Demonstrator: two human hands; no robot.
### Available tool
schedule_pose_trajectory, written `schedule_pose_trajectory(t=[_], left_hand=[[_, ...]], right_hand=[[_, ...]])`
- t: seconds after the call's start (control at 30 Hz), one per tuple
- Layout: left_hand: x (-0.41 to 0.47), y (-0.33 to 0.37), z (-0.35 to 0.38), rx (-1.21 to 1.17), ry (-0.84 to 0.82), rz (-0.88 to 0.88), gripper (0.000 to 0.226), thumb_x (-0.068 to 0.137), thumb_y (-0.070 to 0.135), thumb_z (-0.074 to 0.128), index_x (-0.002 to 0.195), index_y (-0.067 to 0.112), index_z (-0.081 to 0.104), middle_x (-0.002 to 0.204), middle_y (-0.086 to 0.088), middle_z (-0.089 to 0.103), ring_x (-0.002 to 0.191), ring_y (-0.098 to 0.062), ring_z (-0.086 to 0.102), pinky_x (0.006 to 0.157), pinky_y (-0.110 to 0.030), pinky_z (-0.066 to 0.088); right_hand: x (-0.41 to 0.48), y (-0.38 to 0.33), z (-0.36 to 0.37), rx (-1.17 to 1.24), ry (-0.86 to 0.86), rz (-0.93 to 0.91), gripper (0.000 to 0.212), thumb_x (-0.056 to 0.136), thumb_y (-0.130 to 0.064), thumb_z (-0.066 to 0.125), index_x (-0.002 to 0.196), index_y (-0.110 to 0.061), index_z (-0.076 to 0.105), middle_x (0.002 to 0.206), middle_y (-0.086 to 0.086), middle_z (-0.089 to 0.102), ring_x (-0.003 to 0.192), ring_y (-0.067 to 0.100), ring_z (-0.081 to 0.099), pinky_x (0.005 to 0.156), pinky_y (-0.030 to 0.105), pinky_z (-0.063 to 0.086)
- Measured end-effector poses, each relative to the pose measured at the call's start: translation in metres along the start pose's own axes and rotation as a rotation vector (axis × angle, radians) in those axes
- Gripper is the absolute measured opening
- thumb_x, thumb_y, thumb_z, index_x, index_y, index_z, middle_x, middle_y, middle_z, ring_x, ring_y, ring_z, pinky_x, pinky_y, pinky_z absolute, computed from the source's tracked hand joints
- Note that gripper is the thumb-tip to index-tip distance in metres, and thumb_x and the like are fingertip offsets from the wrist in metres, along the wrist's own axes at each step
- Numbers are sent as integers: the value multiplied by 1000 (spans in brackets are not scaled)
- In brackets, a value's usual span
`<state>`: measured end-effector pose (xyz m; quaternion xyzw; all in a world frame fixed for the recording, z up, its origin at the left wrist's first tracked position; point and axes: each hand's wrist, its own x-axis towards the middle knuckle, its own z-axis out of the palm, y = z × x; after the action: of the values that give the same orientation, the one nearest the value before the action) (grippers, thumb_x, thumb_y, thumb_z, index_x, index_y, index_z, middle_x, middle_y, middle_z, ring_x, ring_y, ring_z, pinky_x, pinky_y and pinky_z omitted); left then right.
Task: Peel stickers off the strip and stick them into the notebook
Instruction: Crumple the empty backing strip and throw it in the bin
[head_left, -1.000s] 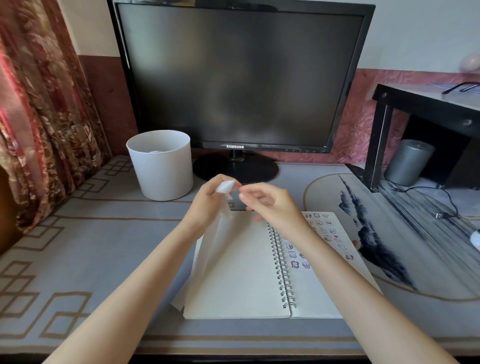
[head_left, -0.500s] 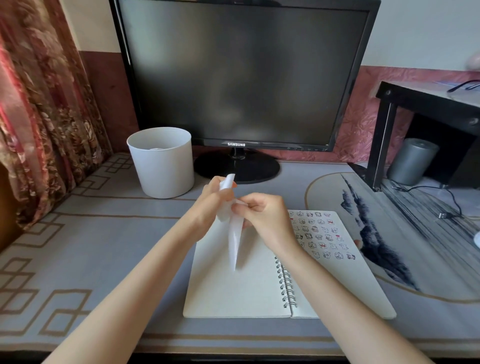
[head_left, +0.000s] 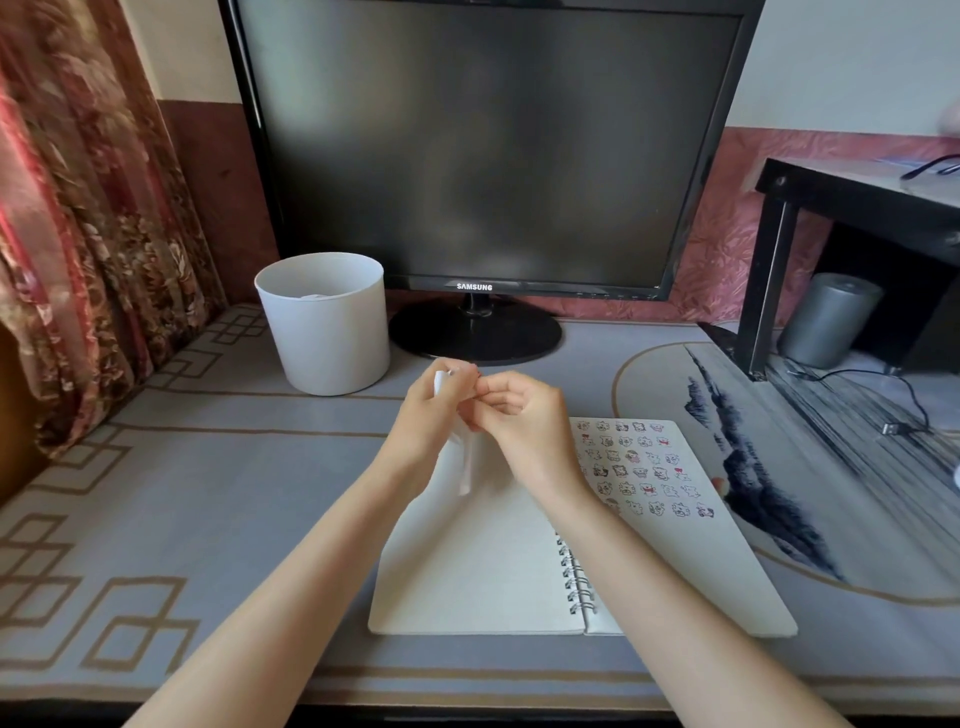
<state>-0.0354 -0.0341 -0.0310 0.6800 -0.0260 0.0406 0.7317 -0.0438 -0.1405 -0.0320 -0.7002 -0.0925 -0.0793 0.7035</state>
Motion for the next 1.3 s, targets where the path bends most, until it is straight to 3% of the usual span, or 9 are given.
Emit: schedule_pose_trajectory(t=[0.13,0.23,0.37,0.47,0.67,0.87,1.03,1.17,1.3], left_hand=[[1,-1,3,-26,2,-15,22,100,24,46,84,11,54,94,-11,52,90,-21,55,74,-25,46],[-3,-3,9,-52,-2,25,18,100,21,45,97,6,56,88,-7,58,84,-15,58,72,-19,48],[-3,-2,13,46,129,152,15,100,18,45,88,19,55,86,5,59,72,-11,56,60,-19,44],[-3,-1,8,72,131,163,18,102,11,40,93,20,53,78,3,52,50,-7,49,43,-17,36],[0,-1,-1,-9,156,139,22,103,11,37,102,24,55,78,3,44,64,-12,41,60,-22,38],[-8,2,13,-93,130,-16,25,98,11,39,120,18,50,80,2,53,56,-5,57,54,-18,44],[-10,4,13,-118,118,-63,18,91,8,38,95,15,54,83,-13,52,71,-22,58,64,-28,38],[-11,3,12,-53,131,-44,18,93,6,36,87,17,49,67,-3,57,60,-18,50,52,-25,33],[-14,2,10,6,120,-35,26,94,37,53,81,16,47,59,7,59,62,-14,56,48,-22,33]], right_hand=[[0,-3,-2,95,-37,-8,8,83,2,66,90,3,70,78,10,71,69,9,68,71,18,53],[0,0,4,-14,85,-3,7,81,-6,71,75,-8,68,77,12,72,71,19,69,73,31,54],[2,-1,7,-346,218,-98,22,75,-21,77,76,-22,55,77,-3,61,65,5,54,60,14,42],[0,-5,3,-252,67,1,18,78,-18,76,76,-24,58,73,-6,60,61,12,55,60,21,43],[-17,-7,-9,-31,-245,103,20,84,-2,67,103,-6,65,85,6,64,66,13,63,54,27,55],[-9,-5,-4,-27,43,20,14,75,-1,75,75,-11,65,68,5,69,63,17,68,69,35,58],[-9,-1,3,-497,185,-84,22,71,-30,80,63,-27,59,77,-8,58,61,4,51,63,33,43],[-9,-1,7,-571,205,-13,23,74,-37,74,78,-27,53,73,-9,54,68,12,55,59,31,39],[-10,-4,9,-683,188,-38,33,76,-40,72,86,-24,45,79,-12,49,79,15,53,61,31,31]])
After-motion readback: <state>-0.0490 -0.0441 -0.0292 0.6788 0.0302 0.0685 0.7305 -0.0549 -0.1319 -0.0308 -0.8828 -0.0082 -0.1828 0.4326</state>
